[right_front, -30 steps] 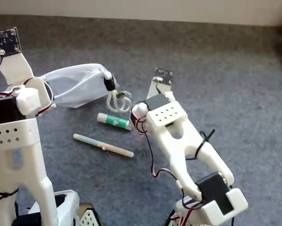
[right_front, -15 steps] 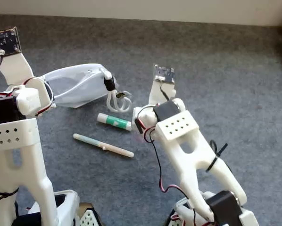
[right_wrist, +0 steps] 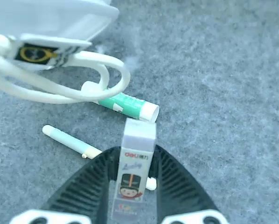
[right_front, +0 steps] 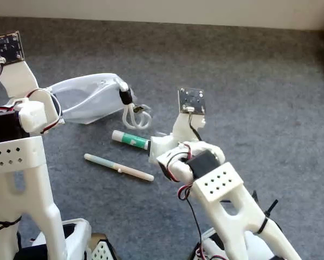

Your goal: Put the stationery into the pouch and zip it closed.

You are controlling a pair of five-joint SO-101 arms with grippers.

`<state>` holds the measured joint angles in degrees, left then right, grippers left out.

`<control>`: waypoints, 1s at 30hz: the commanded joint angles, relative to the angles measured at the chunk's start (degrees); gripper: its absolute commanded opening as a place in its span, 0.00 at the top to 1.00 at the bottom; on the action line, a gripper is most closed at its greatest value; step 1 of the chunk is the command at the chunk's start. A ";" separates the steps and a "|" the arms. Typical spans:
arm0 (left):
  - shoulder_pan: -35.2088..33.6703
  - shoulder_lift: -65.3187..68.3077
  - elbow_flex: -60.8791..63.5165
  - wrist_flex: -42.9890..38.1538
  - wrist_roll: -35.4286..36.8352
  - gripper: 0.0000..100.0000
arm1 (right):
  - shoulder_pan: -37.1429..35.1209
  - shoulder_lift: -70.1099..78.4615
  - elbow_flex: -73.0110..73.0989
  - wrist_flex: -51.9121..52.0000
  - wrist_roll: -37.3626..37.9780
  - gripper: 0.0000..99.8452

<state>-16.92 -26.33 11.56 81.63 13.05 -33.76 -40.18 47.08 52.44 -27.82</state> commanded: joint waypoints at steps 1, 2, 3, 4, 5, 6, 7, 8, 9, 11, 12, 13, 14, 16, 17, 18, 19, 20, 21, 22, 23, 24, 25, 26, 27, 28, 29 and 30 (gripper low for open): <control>-0.22 0.04 1.10 -0.35 0.26 0.99 | -0.75 -5.05 0.92 -3.74 5.01 0.99; -0.22 0.04 1.10 -0.35 0.26 0.99 | -0.75 -6.02 1.80 -4.53 5.71 0.99; -0.22 0.04 1.10 -0.35 0.26 0.99 | -0.75 -6.90 2.59 -5.23 6.24 0.99; -0.22 0.04 1.10 -0.35 0.26 0.99 | -0.75 -7.87 3.30 -6.02 6.33 0.99; -0.22 0.04 1.10 -0.35 0.26 0.99 | -0.75 -8.84 3.91 -6.73 6.42 0.99; -0.22 0.04 1.10 -0.35 0.26 0.99 | -0.75 -9.80 4.44 -7.25 6.42 0.99; -0.22 0.04 1.10 -0.35 0.26 0.99 | -0.75 -10.77 4.70 -7.69 6.42 0.99; -0.22 0.04 1.10 -0.35 0.26 0.99 | -0.75 -11.65 5.05 -8.22 6.42 0.99; -0.22 0.04 1.10 -0.35 0.26 0.99 | -0.75 -12.53 5.41 -8.75 6.42 0.99; -0.22 0.04 1.10 -0.35 0.26 0.99 | -0.75 -13.76 6.29 -9.36 6.42 0.99; -0.22 0.04 1.10 -0.35 0.26 0.99 | -0.75 -14.29 6.73 -9.71 6.51 0.99; -0.22 0.04 1.10 -0.35 0.26 0.99 | -0.75 -14.73 7.08 -9.98 6.51 0.99; -0.22 0.04 1.10 -0.35 0.26 0.99 | -0.75 -15.08 7.43 -10.42 6.51 0.99; -0.22 0.04 1.10 -0.35 0.26 0.99 | -0.75 -15.60 7.60 -10.86 6.51 0.99; -0.22 0.04 1.10 -0.35 0.26 0.99 | -0.75 -15.87 7.60 -10.95 6.51 0.99; -0.22 0.04 1.10 -0.35 0.26 0.99 | -0.75 -16.13 7.43 -10.95 6.51 0.99; -0.13 0.04 1.10 -0.35 0.26 0.99 | -0.75 -16.48 7.34 -11.03 6.51 0.99; -0.13 0.04 1.10 -0.35 0.26 0.99 | -0.75 -16.84 7.34 -11.47 6.59 0.99; -0.13 0.04 1.10 -0.35 0.26 0.99 | -0.75 -17.19 7.25 -12.09 7.65 0.99; -0.13 0.04 1.10 -0.35 0.26 0.99 | -0.75 -17.63 7.52 -12.79 9.58 0.99; -0.13 0.04 1.10 -0.35 0.26 0.99 | -0.84 -18.15 7.60 -13.76 11.78 0.99; -0.13 0.04 1.10 -0.35 0.26 0.99 | -1.10 -18.51 7.60 -14.81 13.45 0.99; -0.13 0.04 1.10 -0.35 0.26 0.99 | -1.71 -19.03 7.69 -15.52 15.03 0.99; -0.13 0.04 1.19 -0.35 0.26 0.99 | -2.24 -19.38 7.69 -16.04 16.35 0.99; -0.13 0.04 1.19 -0.35 0.26 0.99 | -3.03 -19.82 7.60 -16.22 17.32 0.99; -0.13 0.04 1.19 -0.35 0.26 0.99 | -4.00 -20.09 7.52 -16.22 18.02 0.99; -0.13 0.04 1.19 -0.35 0.26 0.99 | -5.32 -20.35 7.34 -16.40 18.64 0.99; -0.13 0.04 1.19 -0.35 0.26 0.99 | -6.20 -20.62 7.34 -17.01 19.34 0.99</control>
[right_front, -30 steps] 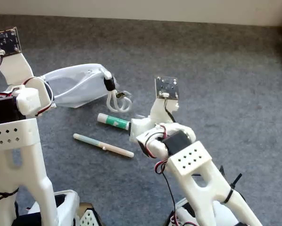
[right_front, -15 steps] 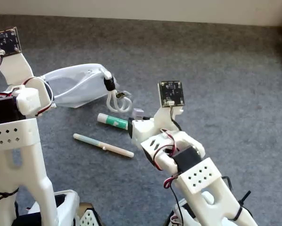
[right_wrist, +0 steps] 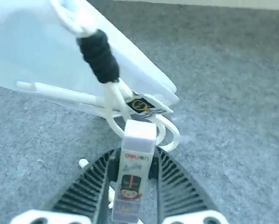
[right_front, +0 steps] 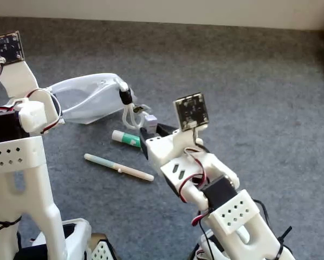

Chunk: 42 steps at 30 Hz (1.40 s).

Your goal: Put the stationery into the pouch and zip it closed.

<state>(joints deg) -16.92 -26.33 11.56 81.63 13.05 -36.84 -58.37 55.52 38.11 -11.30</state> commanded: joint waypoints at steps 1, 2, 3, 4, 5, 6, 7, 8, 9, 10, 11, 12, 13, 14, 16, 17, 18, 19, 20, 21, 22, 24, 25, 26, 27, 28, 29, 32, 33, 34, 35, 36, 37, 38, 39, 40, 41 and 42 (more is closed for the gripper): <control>-0.13 0.04 1.19 -0.35 0.26 0.99 | -4.00 -2.59 -1.19 -3.56 3.69 0.99; -0.13 0.04 1.19 -0.35 0.26 0.99 | -4.88 -2.59 -1.19 -4.79 4.66 0.99; -0.13 0.13 1.19 -0.35 0.26 0.99 | -5.32 -2.59 -1.27 -5.85 5.54 0.99; -0.13 0.13 1.19 -0.35 0.26 0.99 | -5.76 -2.51 -1.27 -7.08 6.42 0.99; -0.13 0.13 1.19 -0.35 0.26 0.99 | -6.02 -2.42 -1.27 -8.22 7.21 0.99; -0.13 0.13 1.19 -0.35 0.26 0.99 | -6.11 -2.42 -1.27 -9.27 7.82 0.99; -0.13 0.13 1.19 -0.35 0.26 0.99 | -6.11 -2.33 -1.27 -10.07 8.26 0.99; -0.13 0.13 1.19 -0.35 0.26 0.99 | -6.11 -2.33 -1.27 -10.77 8.53 0.99; -0.13 0.13 1.19 -0.35 0.26 0.99 | -6.11 -2.24 -1.27 -11.21 8.44 0.99; -0.13 0.13 1.19 -0.35 0.26 0.99 | -6.11 -2.24 -1.36 -11.30 8.44 0.99; -0.13 0.13 1.19 -0.35 0.26 0.99 | -6.11 -2.24 -1.36 -11.30 8.44 0.99; -0.13 0.13 1.19 -0.35 0.26 0.99 | -6.11 -2.24 -1.54 -11.30 8.44 0.99; -0.13 0.13 1.19 -0.35 0.26 0.99 | -6.11 -2.24 -2.07 -11.74 8.44 0.99; -0.13 0.13 1.19 -0.35 0.26 0.99 | -6.11 -2.24 -2.86 -12.62 8.44 0.99; -0.13 0.13 1.19 -0.35 0.26 0.99 | -6.02 -2.15 -3.91 -14.37 8.44 0.99; -0.13 0.13 1.19 -0.35 0.26 0.99 | -6.02 -2.15 -4.18 -15.34 8.44 0.99; -0.13 0.13 1.19 -0.35 0.26 0.99 | -6.02 -2.15 -4.18 -16.40 8.44 0.99; -0.13 0.13 1.19 -0.35 0.26 0.99 | -6.02 -2.15 -4.18 -17.63 8.44 0.99; -0.13 0.13 1.19 -0.35 0.26 0.99 | -6.11 -2.15 -4.18 -19.30 8.44 0.99; -0.13 0.13 1.19 -0.35 0.26 0.99 | -6.11 -2.15 -4.18 -21.14 8.44 0.99; -0.13 0.13 1.19 -0.35 0.26 0.99 | -6.11 -2.15 -4.18 -22.81 8.44 0.99; -0.13 0.13 1.19 -0.35 0.26 0.99 | -6.11 -2.15 -4.18 -25.36 8.44 0.99; -0.13 0.13 1.19 -0.35 0.26 0.99 | -6.11 -2.15 -4.18 -26.42 8.44 0.99; -0.13 0.13 1.19 -0.35 0.26 0.99 | -6.11 -2.15 -4.18 -27.47 8.44 0.99; -0.13 0.13 1.19 -0.35 0.26 0.99 | -6.11 -2.15 -4.18 -28.53 8.44 0.99; -0.13 0.13 1.19 -0.35 0.26 0.99 | -6.11 -2.15 -4.18 -29.76 8.44 0.99; -0.13 0.13 1.19 -0.35 0.26 0.99 | -6.11 -2.15 -4.18 -31.08 8.53 0.99; -0.13 0.13 1.19 -0.35 0.26 0.99 | -6.11 -2.07 -4.18 -34.33 8.53 0.99; -0.13 0.13 1.19 -0.35 0.26 0.99 | -6.11 -2.07 -4.18 -35.21 8.53 0.99; -0.13 0.13 1.19 -0.35 0.26 0.99 | -6.11 -1.89 -4.18 -36.18 8.53 0.99; -0.13 0.13 1.19 -0.35 0.26 0.99 | -6.11 -1.45 -4.18 -37.14 8.53 0.99; -0.13 0.13 1.19 -0.35 0.26 0.99 | -5.93 -0.66 -4.26 -38.29 8.53 0.99; -0.13 0.13 1.19 -0.35 0.26 0.99 | -5.93 0.31 -4.26 -39.87 8.53 0.99; -0.04 0.13 1.19 -0.35 0.26 0.99 | -5.85 1.54 -4.53 -41.36 8.53 0.99; 0.57 0.13 1.19 -0.35 0.26 0.99 | -5.85 3.03 -5.14 -42.42 8.53 0.99; 1.01 0.13 1.27 -0.26 0.26 0.99 | -5.85 4.70 -5.76 -43.47 8.53 0.99; 1.36 0.13 1.27 -0.18 0.26 0.99 | -5.76 6.46 -6.81 -44.26 8.53 0.99; 1.63 0.13 1.63 -0.26 0.26 0.99 | -5.76 8.22 -8.04 -44.88 8.53 0.99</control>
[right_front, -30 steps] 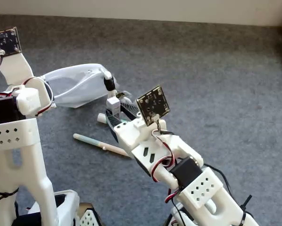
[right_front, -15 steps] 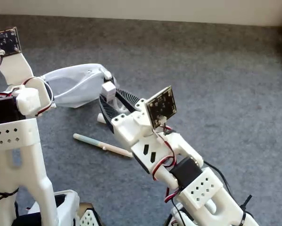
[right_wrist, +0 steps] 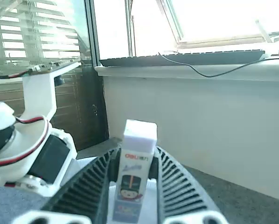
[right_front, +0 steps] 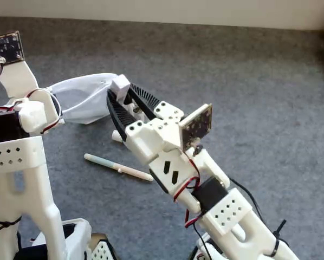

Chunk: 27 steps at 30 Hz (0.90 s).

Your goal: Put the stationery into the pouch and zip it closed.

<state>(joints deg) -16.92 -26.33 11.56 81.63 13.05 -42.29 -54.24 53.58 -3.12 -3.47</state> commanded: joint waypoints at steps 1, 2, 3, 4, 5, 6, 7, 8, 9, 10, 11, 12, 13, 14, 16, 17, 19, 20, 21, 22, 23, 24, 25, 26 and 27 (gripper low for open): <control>1.89 0.13 2.07 -0.44 0.26 0.99 | -0.31 5.76 -7.52 -4.00 0.70 0.99; 1.98 0.04 2.42 -0.88 0.26 0.99 | -0.31 7.34 -8.92 -4.26 0.70 0.99; 1.98 0.04 2.59 -1.23 0.26 0.99 | -0.31 8.92 -10.51 -4.26 0.70 0.99; 1.98 0.04 2.59 -1.32 0.26 0.99 | -0.31 10.51 -12.18 -4.26 0.70 0.99; 1.98 0.04 2.59 -1.58 0.26 0.99 | -0.40 12.18 -13.85 -4.26 0.70 0.99; 1.98 0.04 2.59 -1.58 0.26 0.99 | -0.48 13.67 -15.43 -4.26 0.70 0.99; 1.98 0.04 2.59 -1.58 0.26 0.99 | -0.48 15.34 -16.92 -4.26 0.70 0.99; 1.98 0.04 2.59 -1.58 0.26 0.99 | -0.57 16.84 -18.33 -4.26 0.70 0.99; 1.98 0.04 2.59 -1.58 0.26 0.99 | -0.57 18.42 -19.74 -4.26 0.70 0.99; 1.98 0.04 2.59 -1.58 0.26 0.99 | -0.57 19.91 -20.88 -4.26 0.70 0.99; 1.98 0.04 2.59 -1.58 0.26 0.99 | -0.57 21.32 -22.02 -4.26 0.70 0.99; 1.98 0.04 2.59 -1.58 0.26 0.99 | -0.57 22.37 -22.99 -4.26 0.70 0.99; 1.98 0.04 2.59 -1.58 0.26 0.99 | -0.57 23.25 -23.87 -4.26 0.62 0.99; 1.98 0.04 2.59 -1.58 0.26 0.99 | -0.57 23.96 -24.66 -4.26 0.62 0.99; 1.98 0.04 2.59 -1.58 0.26 0.99 | -0.66 23.96 -25.63 -4.26 0.53 0.99; 1.89 0.04 2.59 -1.58 0.26 0.99 | -0.66 23.60 -26.07 -4.09 0.44 0.99; 1.89 0.04 2.59 -1.58 0.26 0.99 | -0.84 22.55 -26.24 -3.91 0.44 0.99; 1.89 0.04 2.59 -1.58 0.26 0.99 | -0.84 21.76 -26.24 -3.91 0.35 0.99; 1.89 0.04 2.59 -1.58 0.26 0.99 | -1.19 21.05 -26.24 -3.82 0.35 0.99; 1.89 0.04 2.59 -1.58 0.26 0.99 | -1.80 20.70 -26.24 -3.82 0.62 0.99; 1.89 0.04 2.59 -1.58 0.26 0.99 | -2.15 20.44 -26.24 -3.82 0.62 0.99; 1.89 0.04 2.59 -1.58 0.26 0.99 | -2.42 20.26 -26.15 -3.82 0.62 0.99; 1.89 0.04 2.59 -1.58 0.26 0.99 | -2.51 20.26 -25.89 -3.82 0.62 0.99; 1.89 0.04 2.59 -1.58 0.26 0.99 | -2.59 20.53 -25.89 -3.82 0.44 0.99; 1.89 0.04 2.59 -1.58 0.26 0.99 | -2.59 20.97 -25.89 -3.82 0.35 0.99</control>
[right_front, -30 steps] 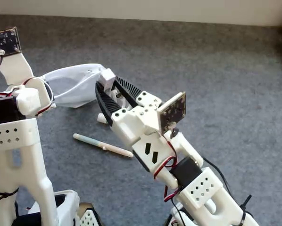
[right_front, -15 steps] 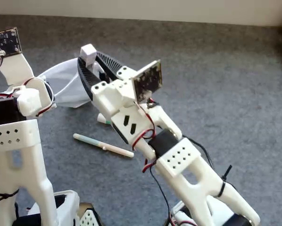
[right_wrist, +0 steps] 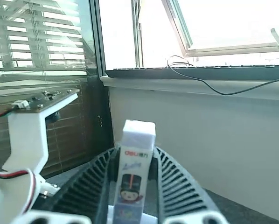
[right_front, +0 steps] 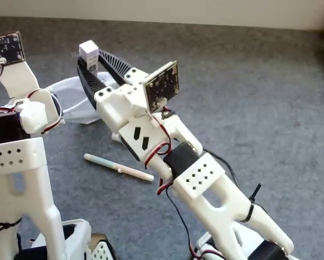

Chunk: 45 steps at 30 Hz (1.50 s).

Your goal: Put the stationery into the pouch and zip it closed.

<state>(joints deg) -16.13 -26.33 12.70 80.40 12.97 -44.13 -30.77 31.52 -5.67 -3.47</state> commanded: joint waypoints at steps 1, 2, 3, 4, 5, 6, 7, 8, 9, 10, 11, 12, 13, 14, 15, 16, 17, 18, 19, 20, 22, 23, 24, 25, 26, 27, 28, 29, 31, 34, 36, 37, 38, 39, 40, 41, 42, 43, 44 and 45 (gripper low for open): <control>1.10 0.04 1.45 -0.35 0.35 0.99 | -0.75 -1.98 -3.82 -1.27 0.35 0.99; 1.10 0.04 1.45 -0.35 0.35 0.99 | -0.75 -1.19 -3.82 -1.27 0.35 0.99; 1.10 0.04 1.45 -0.35 0.35 0.99 | -0.75 -0.48 -3.82 -1.27 0.35 0.99; 1.10 0.04 1.45 -0.35 0.35 0.99 | -0.75 0.22 -3.82 -1.27 0.35 0.99; 1.10 0.04 1.45 -0.35 0.35 0.99 | -0.75 0.66 -3.74 -1.27 0.35 0.99; 1.01 0.04 1.45 -0.35 0.35 0.99 | -0.92 1.01 -3.65 -1.27 0.26 0.99; 1.01 0.04 1.45 -0.35 0.35 0.99 | -1.63 1.27 -3.65 -1.27 0.26 0.99; 0.92 0.04 1.45 -0.35 0.35 0.99 | -1.98 1.27 -3.47 -1.27 0.26 0.99; 0.92 0.04 1.45 -0.35 0.35 0.99 | -1.98 1.36 -3.47 -1.27 0.26 0.99; 0.92 0.04 1.45 -0.35 0.35 0.99 | -2.07 1.36 -2.95 -1.27 0.26 0.99; 0.92 0.04 1.45 -0.35 0.35 0.99 | -2.24 1.27 -2.24 -1.27 0.26 0.99; 0.92 0.04 1.45 -0.35 0.35 0.99 | -2.33 1.27 -1.71 -1.27 0.26 0.99; 0.92 0.04 1.45 -0.35 0.35 0.99 | -2.59 1.19 -1.19 -1.27 0.53 0.99; 0.92 0.04 1.45 -0.35 0.35 0.99 | -3.21 0.84 -0.57 -1.27 0.62 0.99; 0.92 0.04 1.45 -0.35 0.35 0.99 | -3.47 0.66 0.22 -1.27 0.62 0.99; 0.92 0.04 1.45 -0.35 0.35 0.99 | -3.56 0.40 1.36 -1.27 0.70 0.99; 0.92 0.04 1.45 -0.35 0.35 0.99 | -3.56 0.31 2.33 -1.27 0.70 0.99; 0.92 0.04 1.45 -0.35 0.35 0.99 | -3.56 0.22 3.12 -1.27 0.79 0.99; 0.92 0.04 1.45 -0.35 0.35 0.99 | -3.38 0.31 3.74 -1.36 0.79 0.99; 0.92 0.04 1.45 -0.35 0.35 0.99 | -3.38 0.57 4.18 -1.45 1.41 0.99; 0.92 0.04 1.45 -0.35 0.35 0.99 | -2.95 0.66 4.88 -1.71 5.01 0.99; 0.92 0.04 1.45 -0.35 0.35 0.99 | -2.95 0.75 5.23 -1.71 7.21 0.99; 0.92 0.04 1.45 -0.35 0.35 0.99 | -2.86 0.66 5.93 -1.71 9.14 0.99; 0.92 0.04 1.45 -0.35 0.35 0.99 | -2.86 0.66 6.46 -1.71 10.81 0.99; 1.01 0.04 1.45 -0.35 0.35 0.99 | -2.86 0.48 6.99 -1.71 12.22 0.99; 1.01 0.04 1.45 -0.35 0.35 0.99 | -2.86 0.40 7.43 -1.71 13.45 0.99; 1.01 0.04 1.45 -0.35 0.35 0.99 | -2.86 0.40 8.04 -1.63 14.42 0.99; 1.01 0.04 1.45 -0.35 0.35 0.99 | -2.95 0.22 8.75 -1.63 15.38 0.99; 1.01 0.04 1.54 -0.35 0.35 0.99 | -2.95 0.04 9.80 -1.63 16.97 0.99; 1.01 0.04 1.54 -0.35 0.35 0.99 | -2.86 0.04 10.42 -1.63 18.90 0.99; 1.01 0.04 1.54 -0.35 0.35 0.99 | -2.86 0.04 10.42 -1.63 19.16 0.99; 1.01 0.04 1.54 -0.35 0.35 0.99 | -2.86 0.04 10.42 -1.54 19.16 0.99; 1.01 0.04 1.54 -0.35 0.35 0.99 | -2.86 0.04 10.42 -1.36 19.16 0.99; 1.01 0.04 1.54 -0.35 0.35 0.99 | -2.86 0.04 10.42 -1.27 19.16 0.99; 1.01 0.04 1.54 -0.35 0.35 0.99 | -2.86 0.04 10.42 -1.27 19.16 0.98; 1.01 0.04 1.54 -0.35 0.35 0.99 | -2.86 0.04 10.42 -1.19 18.99 0.95; 1.01 0.04 1.54 -0.35 0.35 0.99 | -2.86 0.04 10.51 -1.19 18.99 0.93; 1.01 0.04 1.54 -0.35 0.35 0.99 | -2.86 0.04 10.51 -0.75 18.90 0.90; 1.01 0.04 1.54 -0.35 0.35 0.99 | -2.86 0.04 10.42 0.57 18.90 0.88; 1.01 0.04 1.54 -0.35 0.35 0.99 | -2.86 0.04 10.15 2.07 18.90 0.86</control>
<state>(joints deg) -15.60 -26.33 12.88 80.40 12.97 -47.21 -29.10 41.71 -6.37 14.81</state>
